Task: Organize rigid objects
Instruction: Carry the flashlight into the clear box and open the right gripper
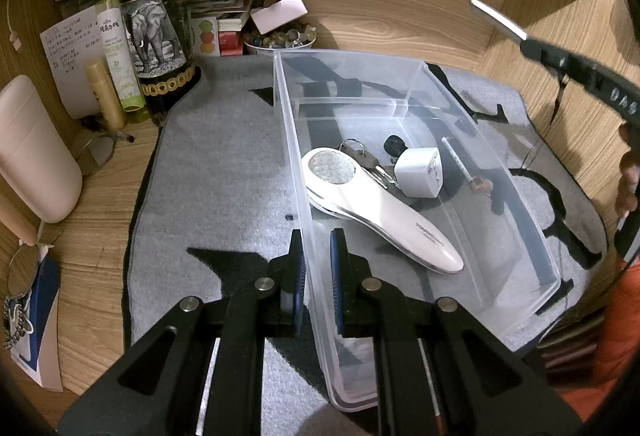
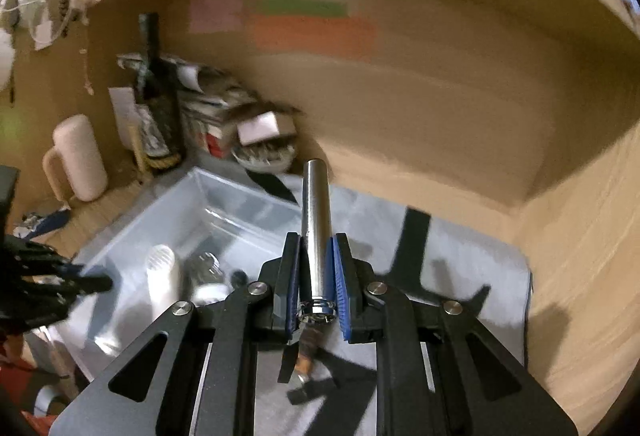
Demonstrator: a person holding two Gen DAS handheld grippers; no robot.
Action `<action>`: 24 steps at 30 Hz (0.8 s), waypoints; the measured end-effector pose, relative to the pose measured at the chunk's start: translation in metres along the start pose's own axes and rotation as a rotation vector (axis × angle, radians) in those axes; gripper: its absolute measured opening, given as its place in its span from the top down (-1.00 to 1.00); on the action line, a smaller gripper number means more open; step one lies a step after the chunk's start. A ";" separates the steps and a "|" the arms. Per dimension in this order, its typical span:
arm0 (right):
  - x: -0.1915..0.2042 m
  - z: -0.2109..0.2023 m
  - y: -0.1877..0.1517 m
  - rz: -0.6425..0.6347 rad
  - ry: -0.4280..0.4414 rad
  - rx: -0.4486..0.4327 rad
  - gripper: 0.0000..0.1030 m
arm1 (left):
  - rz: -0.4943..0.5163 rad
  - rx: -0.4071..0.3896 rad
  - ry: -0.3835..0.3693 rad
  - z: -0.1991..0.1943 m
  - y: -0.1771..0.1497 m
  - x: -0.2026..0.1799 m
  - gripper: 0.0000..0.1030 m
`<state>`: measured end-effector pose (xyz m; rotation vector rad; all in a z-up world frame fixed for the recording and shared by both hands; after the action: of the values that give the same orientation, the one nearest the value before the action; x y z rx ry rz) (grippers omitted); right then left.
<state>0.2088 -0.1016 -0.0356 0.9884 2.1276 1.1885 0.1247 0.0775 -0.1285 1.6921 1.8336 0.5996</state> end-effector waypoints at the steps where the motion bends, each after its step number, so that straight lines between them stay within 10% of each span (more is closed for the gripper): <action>1: 0.004 -0.002 0.005 -0.009 0.009 -0.011 0.72 | 0.001 0.000 0.000 0.000 0.000 0.000 0.80; 13: 0.063 -0.007 0.030 -0.069 0.142 -0.082 0.72 | -0.002 -0.001 -0.005 0.000 0.001 0.000 0.80; 24: 0.099 0.032 -0.013 -0.126 0.208 0.092 0.72 | -0.004 -0.001 -0.018 0.000 0.002 0.001 0.80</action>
<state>0.1666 -0.0125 -0.0705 0.7847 2.3877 1.1847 0.1263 0.0788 -0.1274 1.6872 1.8238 0.5819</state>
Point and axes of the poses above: each gripper's, at about its wrist camera, not at the fingertips, and z roughly the way its jaws point, x to its left, y to its top, the point moved 7 cm from there along z, roughly the way its jaws point, and after that the axes turned 3 degrees about -x, right-handed, at the moved point
